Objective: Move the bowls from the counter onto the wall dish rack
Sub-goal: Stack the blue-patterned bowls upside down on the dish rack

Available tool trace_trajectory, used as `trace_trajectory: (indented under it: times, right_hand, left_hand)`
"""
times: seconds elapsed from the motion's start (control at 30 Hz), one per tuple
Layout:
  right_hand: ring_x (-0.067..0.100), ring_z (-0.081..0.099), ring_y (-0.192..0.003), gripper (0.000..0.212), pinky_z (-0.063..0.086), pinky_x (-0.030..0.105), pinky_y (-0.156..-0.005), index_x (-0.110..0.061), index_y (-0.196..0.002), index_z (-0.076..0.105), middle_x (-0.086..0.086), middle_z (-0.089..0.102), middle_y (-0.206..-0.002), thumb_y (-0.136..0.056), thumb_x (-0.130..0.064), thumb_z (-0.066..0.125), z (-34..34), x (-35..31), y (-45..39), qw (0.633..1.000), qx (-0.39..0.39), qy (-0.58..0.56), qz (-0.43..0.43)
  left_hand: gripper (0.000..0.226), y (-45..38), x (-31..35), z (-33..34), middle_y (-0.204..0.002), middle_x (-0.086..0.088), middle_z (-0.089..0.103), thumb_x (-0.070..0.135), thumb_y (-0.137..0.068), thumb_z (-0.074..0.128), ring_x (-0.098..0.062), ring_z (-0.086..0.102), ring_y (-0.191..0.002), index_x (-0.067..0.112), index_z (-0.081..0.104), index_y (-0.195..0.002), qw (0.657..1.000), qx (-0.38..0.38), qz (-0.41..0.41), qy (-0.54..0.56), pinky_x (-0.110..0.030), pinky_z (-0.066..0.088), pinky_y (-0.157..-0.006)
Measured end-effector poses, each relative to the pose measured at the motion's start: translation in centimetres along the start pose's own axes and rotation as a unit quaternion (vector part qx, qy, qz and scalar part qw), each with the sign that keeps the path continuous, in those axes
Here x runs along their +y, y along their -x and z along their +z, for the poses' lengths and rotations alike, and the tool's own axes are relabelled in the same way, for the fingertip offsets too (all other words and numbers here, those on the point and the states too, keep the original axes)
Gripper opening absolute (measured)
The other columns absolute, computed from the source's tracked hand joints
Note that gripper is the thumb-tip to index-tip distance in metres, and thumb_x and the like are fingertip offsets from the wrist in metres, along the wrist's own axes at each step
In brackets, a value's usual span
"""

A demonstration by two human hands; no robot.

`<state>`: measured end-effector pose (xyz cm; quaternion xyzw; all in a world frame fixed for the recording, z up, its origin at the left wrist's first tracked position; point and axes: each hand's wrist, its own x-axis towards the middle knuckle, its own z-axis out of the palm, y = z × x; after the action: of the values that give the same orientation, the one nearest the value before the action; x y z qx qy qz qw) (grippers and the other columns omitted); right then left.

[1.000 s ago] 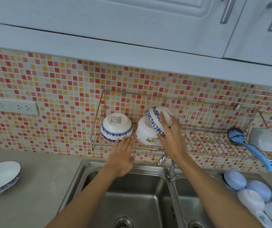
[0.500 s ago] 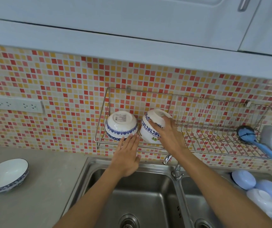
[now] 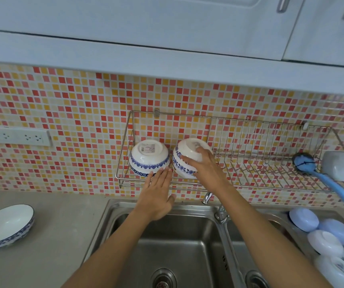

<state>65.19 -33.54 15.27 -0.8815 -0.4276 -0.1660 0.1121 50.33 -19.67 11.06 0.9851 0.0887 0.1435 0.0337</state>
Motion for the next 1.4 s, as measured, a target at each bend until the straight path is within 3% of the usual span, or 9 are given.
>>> trace_trajectory:
  times: [0.2, 0.3, 0.4, 0.5, 0.73, 0.87, 1.0, 1.17, 1.4]
  right_hand:
    - [0.024, 0.016, -0.147, 0.057, 0.033, 0.050, -0.114, -0.032, -0.139, 0.050, 0.006, 0.025, -0.156, -0.094, 0.004, 0.050, 1.5, 0.5, 0.9, 0.986, 0.030, -0.163, 0.032]
    - [0.022, 0.008, -0.150, 0.062, 0.029, 0.051, -0.116, -0.033, -0.148, 0.034, 0.004, 0.017, -0.161, -0.095, -0.009, 0.056, 1.3, 0.6, 1.0, 0.980, 0.041, -0.183, 0.064]
    - [0.025, -0.009, -0.150, 0.076, 0.013, 0.054, -0.117, -0.038, -0.153, 0.002, -0.003, -0.008, -0.164, -0.096, -0.039, 0.053, 1.0, 0.1, 0.9, 0.988, 0.014, -0.128, 0.090]
    - [0.023, -0.020, -0.147, 0.079, 0.000, 0.053, -0.116, -0.034, -0.151, -0.018, -0.005, -0.021, -0.161, -0.095, -0.062, 0.030, 1.6, -0.3, 0.9, 0.995, -0.014, -0.040, 0.086]
    - [0.021, -0.026, -0.144, 0.080, -0.002, 0.052, -0.121, -0.029, -0.149, -0.024, -0.006, -0.031, -0.154, -0.089, -0.069, 0.010, 2.1, -0.1, 0.6, 0.995, -0.016, 0.000, 0.100]
    - [0.026, -0.017, -0.148, 0.078, -0.003, 0.050, -0.121, -0.022, -0.154, -0.011, 0.007, -0.018, -0.161, -0.093, -0.066, 0.011, 2.3, -1.7, 2.3, 0.987, 0.057, -0.003, 0.152]
    - [0.022, -0.014, -0.149, 0.073, 0.004, 0.049, -0.120, -0.019, -0.154, -0.001, 0.005, -0.010, -0.163, -0.098, -0.057, 0.027, 6.2, -8.7, 7.8, 0.973, 0.120, -0.118, 0.160]
    - [0.020, -0.006, -0.150, 0.070, 0.016, 0.047, -0.119, -0.025, -0.155, 0.011, -0.005, -0.013, -0.162, -0.098, -0.050, 0.041, 12.7, -18.4, 9.7, 0.964, 0.030, -0.248, 0.094]
    - [0.030, 0.018, -0.148, 0.064, 0.021, 0.042, -0.119, -0.017, -0.149, 0.033, 0.014, 0.020, -0.160, -0.093, -0.033, 0.059, 18.8, -32.4, 4.3, 0.941, -0.131, -0.308, 0.055]
  left_hand:
    - [0.072, 0.3, -0.3, -0.3, -0.158, 0.002, -0.010, 0.058, -0.092, 0.010, -0.008, -0.020, -0.139, 0.018, -0.008, -0.148, 0.999, 0.016, 0.023, 0.023, -0.031, -0.018, -0.112]
    - [0.071, 0.3, -0.7, -1.2, -0.157, 0.005, -0.016, 0.059, -0.091, 0.009, -0.008, -0.021, -0.141, 0.022, -0.010, -0.148, 0.996, 0.022, 0.018, 0.080, -0.027, -0.017, -0.111]
    - [0.072, -0.6, -2.6, -1.7, -0.153, 0.005, -0.024, 0.062, -0.088, 0.005, -0.012, -0.025, -0.139, 0.025, -0.015, -0.146, 0.996, 0.045, -0.033, 0.066, -0.032, -0.018, -0.111]
    - [0.084, -1.5, -5.0, -1.6, -0.153, 0.002, -0.026, 0.071, -0.076, -0.014, -0.018, -0.022, -0.141, 0.024, -0.019, -0.146, 0.996, 0.040, -0.071, 0.030, -0.036, -0.016, -0.111]
    - [0.078, -2.1, -5.2, -0.9, -0.150, 0.005, -0.026, 0.063, -0.078, -0.019, -0.017, -0.014, -0.144, 0.023, -0.019, -0.145, 0.996, 0.042, -0.072, -0.023, -0.037, -0.015, -0.112]
    - [0.078, -0.9, -4.6, -0.5, -0.154, 0.002, -0.019, 0.062, -0.083, -0.019, -0.018, -0.016, -0.143, 0.020, -0.014, -0.148, 0.994, 0.061, -0.088, -0.014, -0.039, -0.016, -0.113]
    - [0.064, 4.2, -4.1, 1.3, -0.155, 0.000, -0.024, 0.052, -0.097, 0.004, -0.013, -0.025, -0.141, 0.019, -0.016, -0.147, 0.994, 0.077, -0.057, 0.046, -0.036, -0.018, -0.114]
    - [0.064, 12.1, -10.7, 3.5, -0.156, 0.004, -0.017, 0.051, -0.097, 0.014, -0.012, -0.019, -0.143, 0.023, -0.010, -0.148, 0.986, 0.040, -0.129, 0.100, -0.036, -0.010, -0.118]
    - [0.060, 21.6, -28.5, 2.2, -0.159, -0.008, -0.003, 0.042, -0.099, 0.027, -0.025, -0.004, -0.147, 0.017, 0.007, -0.150, 0.932, 0.059, -0.331, 0.136, -0.045, -0.001, -0.118]
